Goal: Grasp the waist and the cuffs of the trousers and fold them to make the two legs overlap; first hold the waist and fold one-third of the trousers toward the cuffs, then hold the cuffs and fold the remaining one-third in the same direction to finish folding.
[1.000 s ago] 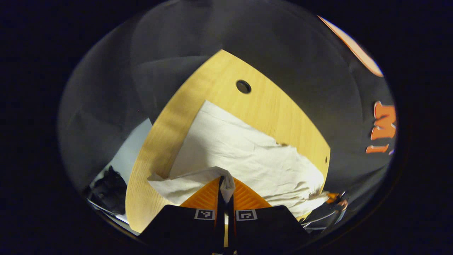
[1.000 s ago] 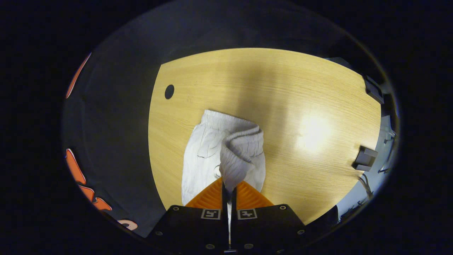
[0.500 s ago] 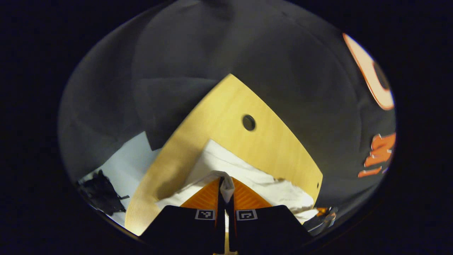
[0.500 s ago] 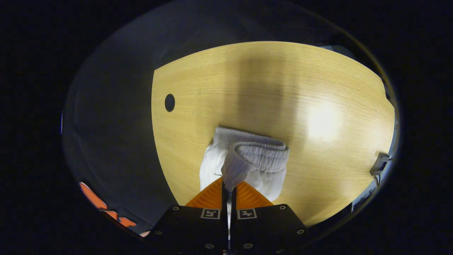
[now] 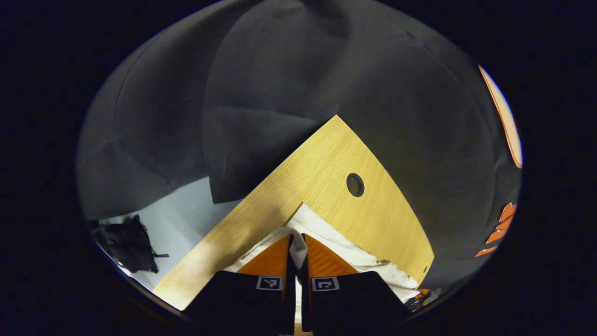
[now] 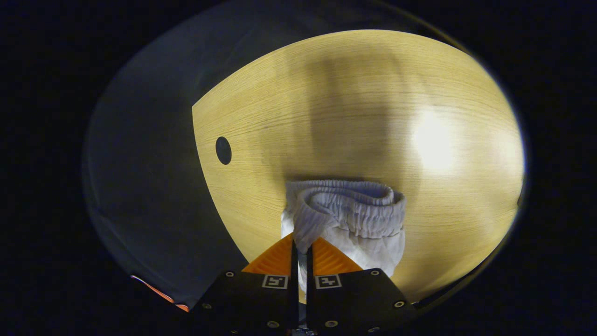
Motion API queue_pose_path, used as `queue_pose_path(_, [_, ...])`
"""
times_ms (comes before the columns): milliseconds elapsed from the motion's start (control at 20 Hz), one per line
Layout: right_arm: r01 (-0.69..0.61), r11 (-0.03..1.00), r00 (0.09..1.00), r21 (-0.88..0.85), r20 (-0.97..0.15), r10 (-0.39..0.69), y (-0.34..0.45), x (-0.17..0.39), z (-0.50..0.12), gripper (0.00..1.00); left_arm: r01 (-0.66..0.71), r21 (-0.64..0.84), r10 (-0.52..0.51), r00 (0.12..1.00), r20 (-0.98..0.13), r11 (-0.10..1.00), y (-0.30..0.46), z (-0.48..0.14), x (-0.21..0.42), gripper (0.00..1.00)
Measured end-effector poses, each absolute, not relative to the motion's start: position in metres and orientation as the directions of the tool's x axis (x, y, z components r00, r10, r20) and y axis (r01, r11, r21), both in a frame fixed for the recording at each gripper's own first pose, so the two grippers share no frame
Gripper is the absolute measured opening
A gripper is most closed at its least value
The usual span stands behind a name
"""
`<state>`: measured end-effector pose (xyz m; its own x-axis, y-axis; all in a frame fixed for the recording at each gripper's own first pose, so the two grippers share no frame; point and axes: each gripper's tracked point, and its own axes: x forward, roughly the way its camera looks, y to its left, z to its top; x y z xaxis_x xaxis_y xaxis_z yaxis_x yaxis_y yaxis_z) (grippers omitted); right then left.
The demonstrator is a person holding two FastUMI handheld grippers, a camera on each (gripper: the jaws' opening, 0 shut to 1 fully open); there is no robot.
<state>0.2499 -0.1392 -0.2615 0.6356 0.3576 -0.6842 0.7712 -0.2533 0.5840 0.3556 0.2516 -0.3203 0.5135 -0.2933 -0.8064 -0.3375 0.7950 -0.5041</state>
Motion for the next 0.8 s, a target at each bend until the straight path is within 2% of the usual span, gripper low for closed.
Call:
queue_pose_path(100, [0.702, -0.268, 0.712, 0.660, -0.632, 0.307, -0.150, 0.263, -0.248, 0.14, -0.305, -0.508, -0.301, 0.527, -0.795, 0.806, 0.248, -0.316, 0.359, 0.11])
queue_pose_path(200, [0.612, -0.281, 0.791, 0.739, -0.563, 0.241, -0.167, 0.275, -0.230, 0.29, -0.302, -0.497, -0.274, 0.554, -0.786, 0.814, 0.253, -0.311, 0.362, 0.16])
queue_pose_path(250, [0.594, -0.269, 0.805, 0.758, -0.555, 0.211, -0.171, 0.272, -0.231, 0.38, -0.306, -0.487, -0.256, 0.565, -0.785, 0.818, 0.255, -0.307, 0.363, 0.24])
queue_pose_path(300, [0.603, -0.246, 0.798, 0.759, -0.570, 0.197, -0.170, 0.267, -0.231, 0.39, -0.303, -0.488, -0.257, 0.567, -0.783, 0.819, 0.254, -0.303, 0.361, 0.24])
queue_pose_path(500, [0.655, -0.090, 0.751, 0.750, -0.634, 0.182, -0.182, 0.235, -0.232, 0.46, -0.252, -0.451, -0.233, 0.589, -0.773, 0.856, 0.250, -0.280, 0.356, 0.73])
queue_pose_path(600, [0.674, 0.021, 0.722, 0.739, -0.664, 0.193, -0.176, 0.216, -0.238, 0.59, -0.217, -0.424, -0.219, 0.607, -0.764, 0.879, 0.243, -0.261, 0.354, 0.97])
queue_pose_path(650, [0.683, 0.070, 0.706, 0.727, -0.681, 0.194, -0.173, 0.206, -0.242, 0.64, -0.200, -0.404, -0.211, 0.607, -0.766, 0.893, 0.241, -0.254, 0.351, 0.98])
queue_pose_path(700, [0.693, 0.116, 0.686, 0.712, -0.700, 0.198, -0.170, 0.197, -0.247, 0.62, -0.172, -0.384, -0.207, 0.613, -0.763, 0.907, 0.236, -0.244, 0.347, 0.99])
queue_pose_path(750, [0.705, 0.174, 0.658, 0.687, -0.726, 0.200, -0.168, 0.186, -0.257, 0.83, -0.148, -0.372, -0.209, 0.617, -0.759, 0.916, 0.229, -0.239, 0.344, 1.00])
queue_pose_path(800, [0.712, 0.212, 0.641, 0.669, -0.743, 0.194, -0.167, 0.180, -0.262, 0.87, -0.126, -0.356, -0.207, 0.619, -0.758, 0.926, 0.223, -0.232, 0.341, 1.00])
